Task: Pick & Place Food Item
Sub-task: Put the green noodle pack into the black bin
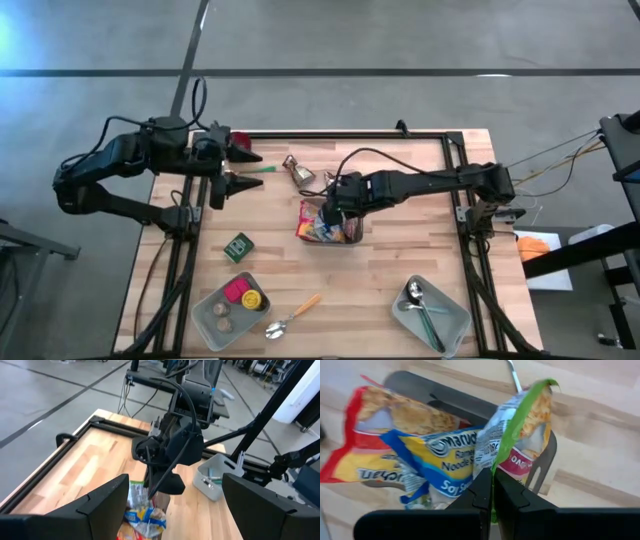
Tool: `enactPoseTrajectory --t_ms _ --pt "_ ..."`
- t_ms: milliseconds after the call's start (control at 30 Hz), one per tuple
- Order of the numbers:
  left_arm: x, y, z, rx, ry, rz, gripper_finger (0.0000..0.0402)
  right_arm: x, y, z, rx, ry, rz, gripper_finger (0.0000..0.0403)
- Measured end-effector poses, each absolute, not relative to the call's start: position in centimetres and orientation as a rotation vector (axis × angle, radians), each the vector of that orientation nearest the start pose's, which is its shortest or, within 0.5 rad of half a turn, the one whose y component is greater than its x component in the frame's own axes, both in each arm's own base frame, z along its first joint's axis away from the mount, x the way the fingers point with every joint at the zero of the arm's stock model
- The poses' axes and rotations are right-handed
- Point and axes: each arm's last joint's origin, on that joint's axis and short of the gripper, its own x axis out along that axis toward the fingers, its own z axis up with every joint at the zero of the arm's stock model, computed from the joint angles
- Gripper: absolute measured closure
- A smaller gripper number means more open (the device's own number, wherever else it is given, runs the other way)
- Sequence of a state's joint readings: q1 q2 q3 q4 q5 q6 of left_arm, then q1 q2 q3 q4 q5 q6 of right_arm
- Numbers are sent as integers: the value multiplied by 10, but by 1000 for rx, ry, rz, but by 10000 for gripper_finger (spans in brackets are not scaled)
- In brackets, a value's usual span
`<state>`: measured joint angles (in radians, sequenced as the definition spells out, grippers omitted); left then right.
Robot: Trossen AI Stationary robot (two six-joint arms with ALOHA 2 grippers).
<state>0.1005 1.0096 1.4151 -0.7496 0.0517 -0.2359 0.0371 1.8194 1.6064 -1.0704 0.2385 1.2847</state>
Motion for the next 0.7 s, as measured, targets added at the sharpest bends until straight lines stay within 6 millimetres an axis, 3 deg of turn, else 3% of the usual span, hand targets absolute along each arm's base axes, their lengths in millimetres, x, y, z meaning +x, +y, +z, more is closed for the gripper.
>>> enactPoseTrajectory --t_ms 367,700 --pt "170 16 443 -262 371 92 78 370 17 240 963 893 -879 395" --pt "169 16 441 -262 388 94 78 371 24 239 936 958 -784 394"
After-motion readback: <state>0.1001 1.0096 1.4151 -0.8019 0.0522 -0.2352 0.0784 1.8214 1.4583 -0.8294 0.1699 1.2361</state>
